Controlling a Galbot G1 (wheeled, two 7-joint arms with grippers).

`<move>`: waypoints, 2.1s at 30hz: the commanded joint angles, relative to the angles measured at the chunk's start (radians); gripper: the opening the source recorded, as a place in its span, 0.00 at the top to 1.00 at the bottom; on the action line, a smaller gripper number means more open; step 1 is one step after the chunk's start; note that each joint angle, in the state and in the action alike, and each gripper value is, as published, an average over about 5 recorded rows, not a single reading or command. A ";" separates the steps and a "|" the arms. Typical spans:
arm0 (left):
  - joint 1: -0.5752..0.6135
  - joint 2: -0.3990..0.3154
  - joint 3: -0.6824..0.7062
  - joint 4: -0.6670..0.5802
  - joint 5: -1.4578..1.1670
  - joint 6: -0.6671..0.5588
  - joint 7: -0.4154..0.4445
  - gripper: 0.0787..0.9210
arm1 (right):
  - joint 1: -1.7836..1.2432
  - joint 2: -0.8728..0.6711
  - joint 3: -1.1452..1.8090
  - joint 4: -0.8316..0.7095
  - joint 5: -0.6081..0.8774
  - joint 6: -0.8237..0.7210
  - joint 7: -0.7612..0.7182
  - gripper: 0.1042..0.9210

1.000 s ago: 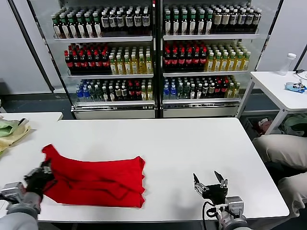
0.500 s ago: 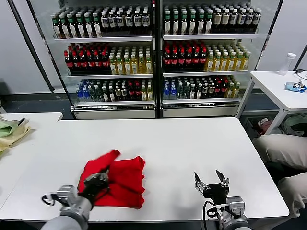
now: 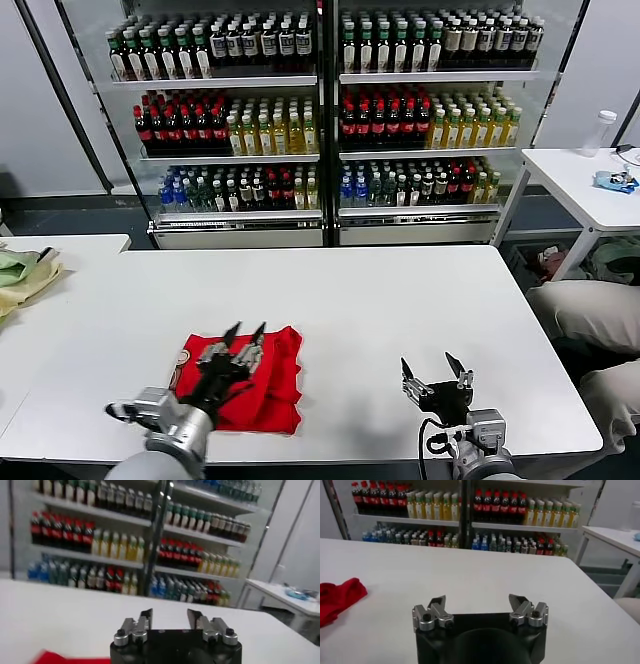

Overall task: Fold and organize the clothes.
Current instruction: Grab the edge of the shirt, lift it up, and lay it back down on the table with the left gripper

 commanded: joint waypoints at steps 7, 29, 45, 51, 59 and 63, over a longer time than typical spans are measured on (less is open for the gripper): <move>0.120 0.004 -0.251 0.334 0.117 -0.039 0.142 0.16 | 0.006 -0.008 0.002 -0.002 -0.001 0.005 -0.002 0.12; 0.096 -0.007 -0.264 0.358 -0.182 0.015 0.208 0.32 | 0.011 -0.002 -0.008 -0.008 -0.002 0.006 -0.004 0.12; 0.118 -0.013 -0.407 0.191 -0.246 0.043 0.184 0.86 | 0.008 -0.006 -0.004 -0.007 -0.004 0.011 -0.004 0.12; 0.119 0.043 -0.645 0.172 -0.291 0.085 0.187 0.93 | 0.008 -0.005 -0.004 -0.012 -0.005 0.014 -0.003 0.12; 0.124 0.148 -0.900 0.246 -0.363 0.157 0.270 0.93 | 0.012 -0.008 -0.004 -0.014 -0.006 0.016 -0.003 0.12; 0.142 0.212 -0.914 0.265 -0.362 0.157 0.284 0.93 | 0.011 -0.015 0.001 -0.014 -0.005 0.018 -0.004 0.12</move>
